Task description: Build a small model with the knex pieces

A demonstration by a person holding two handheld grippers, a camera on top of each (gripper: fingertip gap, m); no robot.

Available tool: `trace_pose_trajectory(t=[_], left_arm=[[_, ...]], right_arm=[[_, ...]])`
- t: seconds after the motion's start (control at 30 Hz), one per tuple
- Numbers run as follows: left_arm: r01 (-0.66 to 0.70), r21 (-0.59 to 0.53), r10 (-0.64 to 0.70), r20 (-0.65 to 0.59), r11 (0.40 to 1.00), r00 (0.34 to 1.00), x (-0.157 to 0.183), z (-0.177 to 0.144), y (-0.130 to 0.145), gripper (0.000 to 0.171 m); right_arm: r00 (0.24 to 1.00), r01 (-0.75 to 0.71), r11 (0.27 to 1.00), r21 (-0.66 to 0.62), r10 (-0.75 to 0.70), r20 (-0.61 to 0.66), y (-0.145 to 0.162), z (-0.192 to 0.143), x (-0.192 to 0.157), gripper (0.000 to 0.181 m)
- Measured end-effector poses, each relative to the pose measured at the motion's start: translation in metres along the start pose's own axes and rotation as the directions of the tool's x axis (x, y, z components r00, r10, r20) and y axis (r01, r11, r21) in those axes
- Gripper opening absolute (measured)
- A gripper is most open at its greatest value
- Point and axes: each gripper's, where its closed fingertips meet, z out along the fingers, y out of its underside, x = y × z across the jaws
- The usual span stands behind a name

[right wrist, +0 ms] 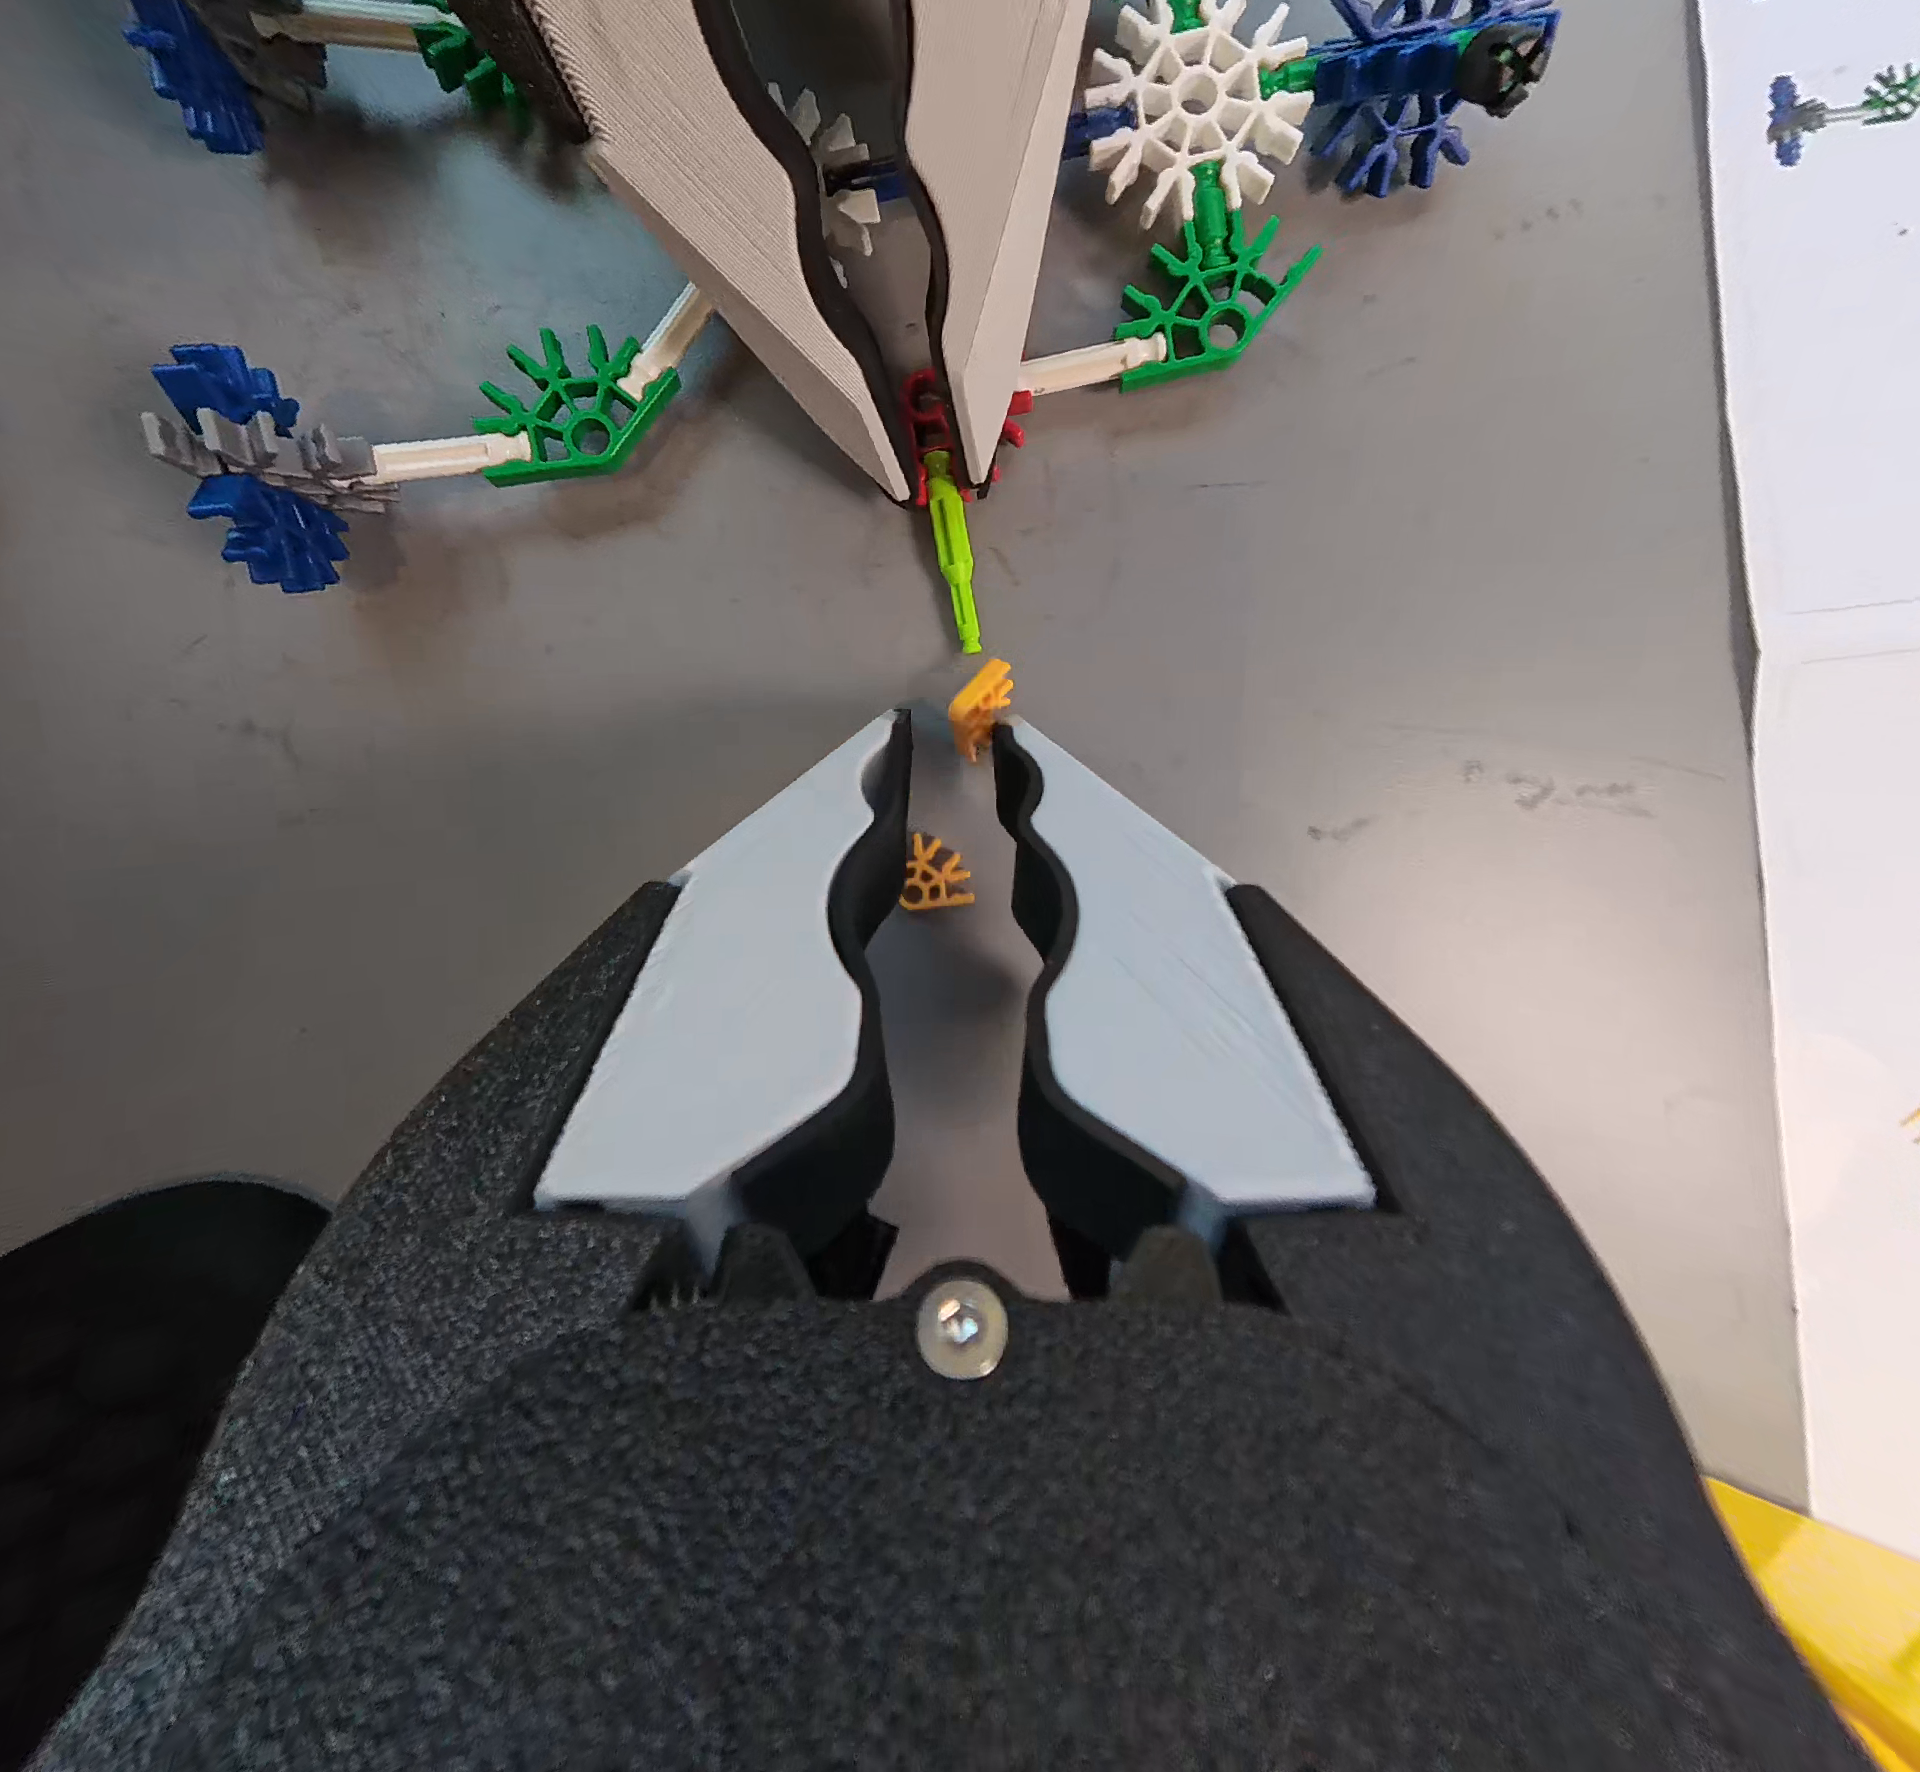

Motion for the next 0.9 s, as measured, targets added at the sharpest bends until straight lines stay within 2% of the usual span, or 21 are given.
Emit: trace_pose_trajectory(t=[0.4,0.73,0.9], left_arm=[[0.006,0.014,-0.005,-0.004,1.0,1.0,0.0,-0.001,0.001,0.008],[0.003,0.018,-0.003,-0.007,1.0,1.0,0.001,-0.002,0.001,0.008],[-0.001,0.016,0.001,0.0,1.0,1.0,0.001,-0.002,0.001,0.008]], right_arm=[[0.969,0.245,0.968,-0.046,-0.243,0.054,-0.007,-0.005,-0.003,0.011],[0.999,0.046,0.999,-0.011,-0.046,0.011,-0.007,0.001,0.001,0.022],[0.996,0.08,0.997,-0.014,-0.079,0.039,-0.007,0.006,-0.002,0.016]])
